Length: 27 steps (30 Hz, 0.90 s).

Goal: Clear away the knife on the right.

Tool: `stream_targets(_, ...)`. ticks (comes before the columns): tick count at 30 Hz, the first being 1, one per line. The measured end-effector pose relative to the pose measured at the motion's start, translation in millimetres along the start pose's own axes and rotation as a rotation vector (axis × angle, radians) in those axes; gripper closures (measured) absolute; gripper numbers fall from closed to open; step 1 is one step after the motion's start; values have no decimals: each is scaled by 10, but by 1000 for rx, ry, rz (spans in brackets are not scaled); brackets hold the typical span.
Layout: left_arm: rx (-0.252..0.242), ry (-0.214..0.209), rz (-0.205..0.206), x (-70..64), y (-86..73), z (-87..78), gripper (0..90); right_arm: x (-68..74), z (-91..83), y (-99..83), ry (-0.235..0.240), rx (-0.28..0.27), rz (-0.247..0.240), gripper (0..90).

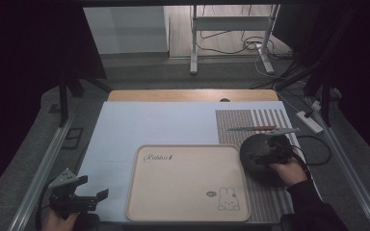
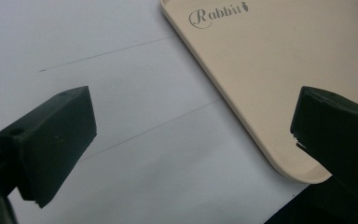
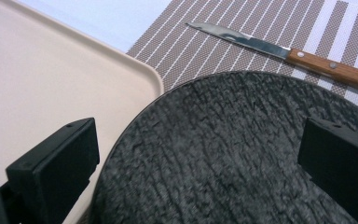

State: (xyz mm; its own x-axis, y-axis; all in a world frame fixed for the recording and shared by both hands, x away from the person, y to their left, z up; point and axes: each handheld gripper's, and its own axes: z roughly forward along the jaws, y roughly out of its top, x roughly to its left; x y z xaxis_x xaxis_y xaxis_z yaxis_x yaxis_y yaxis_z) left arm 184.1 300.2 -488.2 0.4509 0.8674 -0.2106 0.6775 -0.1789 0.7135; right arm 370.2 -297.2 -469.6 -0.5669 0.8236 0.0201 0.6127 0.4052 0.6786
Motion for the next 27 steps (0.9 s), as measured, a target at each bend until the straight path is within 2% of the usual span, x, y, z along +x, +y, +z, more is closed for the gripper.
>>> stream_targets(4,4,5,11,-17,4,4,1,-39,55,32,-10,12,-14,0)
stream_targets(8,1,-11,11,-5,3,0,0,-83,103,67,-17,32,-20,0)
stream_targets(15,8,-15,8,0,8,10,0,-211,196,147,-33,38,18,0)
stream_targets(21,17,-21,14,-3,12,18,3,-293,292,252,-74,53,8,0)
stream_targets(27,10,-33,8,11,8,14,1,-374,415,348,-109,73,29,0)
